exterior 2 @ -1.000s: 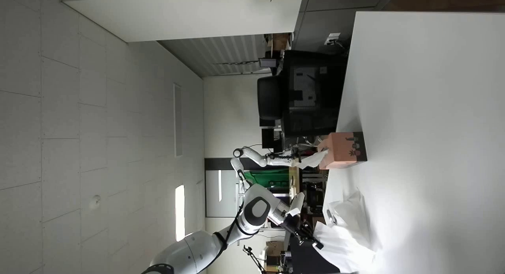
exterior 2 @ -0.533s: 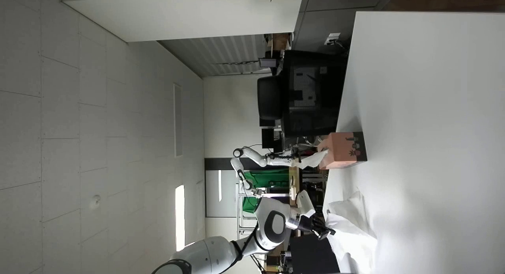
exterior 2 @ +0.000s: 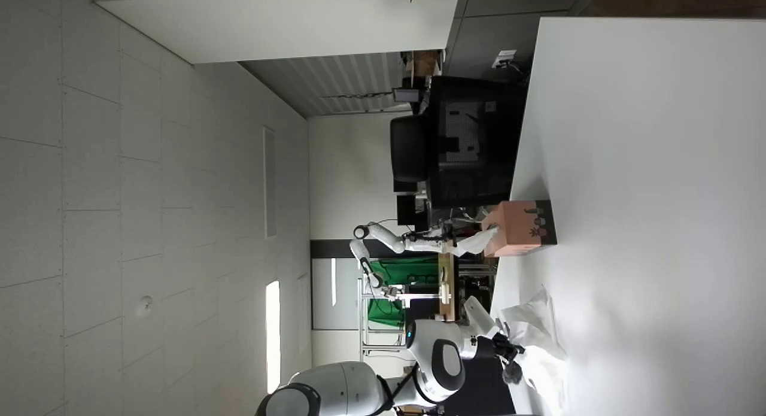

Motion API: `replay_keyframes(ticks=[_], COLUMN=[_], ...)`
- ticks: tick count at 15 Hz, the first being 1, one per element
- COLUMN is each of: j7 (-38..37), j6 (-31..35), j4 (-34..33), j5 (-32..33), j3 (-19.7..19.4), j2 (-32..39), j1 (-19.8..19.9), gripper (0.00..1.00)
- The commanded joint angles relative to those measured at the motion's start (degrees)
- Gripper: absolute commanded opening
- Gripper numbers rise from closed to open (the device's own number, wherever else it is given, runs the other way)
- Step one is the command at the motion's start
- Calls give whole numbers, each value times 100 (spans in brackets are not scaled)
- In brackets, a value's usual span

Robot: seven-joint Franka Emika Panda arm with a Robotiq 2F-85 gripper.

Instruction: Remove the wipe and put it on the table

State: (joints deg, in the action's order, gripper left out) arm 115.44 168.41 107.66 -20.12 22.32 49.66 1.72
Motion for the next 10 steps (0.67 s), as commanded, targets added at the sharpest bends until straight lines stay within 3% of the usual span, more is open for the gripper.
replay_keyframes(ticks=[1, 3, 6, 10], j7=[-524, -786, -1179, -1255], j6=[507, 552, 274, 152], j4=[79, 95, 126, 238], j5=[640, 996, 1301, 1382], j3=[128, 156, 320, 910], j2=[154, 148, -70, -396], j1=[171, 258, 525, 1196], gripper=[26, 32, 52, 80])
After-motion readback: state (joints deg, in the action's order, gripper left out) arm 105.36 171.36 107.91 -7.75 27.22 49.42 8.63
